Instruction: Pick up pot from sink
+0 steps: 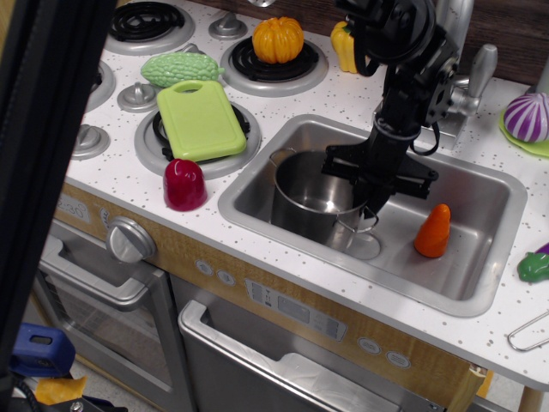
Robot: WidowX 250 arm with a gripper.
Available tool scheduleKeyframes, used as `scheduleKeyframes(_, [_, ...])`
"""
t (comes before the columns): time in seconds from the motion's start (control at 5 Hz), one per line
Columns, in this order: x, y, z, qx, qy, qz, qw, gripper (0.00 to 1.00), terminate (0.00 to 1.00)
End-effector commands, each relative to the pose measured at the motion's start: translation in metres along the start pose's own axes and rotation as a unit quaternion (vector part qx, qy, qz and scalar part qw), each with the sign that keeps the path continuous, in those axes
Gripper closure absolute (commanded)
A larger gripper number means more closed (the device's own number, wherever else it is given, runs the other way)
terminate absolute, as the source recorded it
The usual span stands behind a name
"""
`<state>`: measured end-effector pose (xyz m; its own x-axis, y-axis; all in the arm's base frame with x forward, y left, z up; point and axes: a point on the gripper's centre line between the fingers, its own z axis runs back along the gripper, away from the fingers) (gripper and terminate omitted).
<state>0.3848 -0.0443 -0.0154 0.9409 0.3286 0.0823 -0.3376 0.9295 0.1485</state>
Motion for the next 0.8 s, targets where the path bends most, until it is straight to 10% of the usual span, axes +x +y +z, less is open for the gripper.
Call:
scheduleKeyframes(0.0, [0.018, -0.007, 0.06, -0.013, -0.036, 0.014, 0.9992, 1.0, 0.0])
scheduleKeyframes(0.6, [0.009, -0.018, 0.088, -0.002, -0.047, 0.017, 0.9987, 1.0, 0.0])
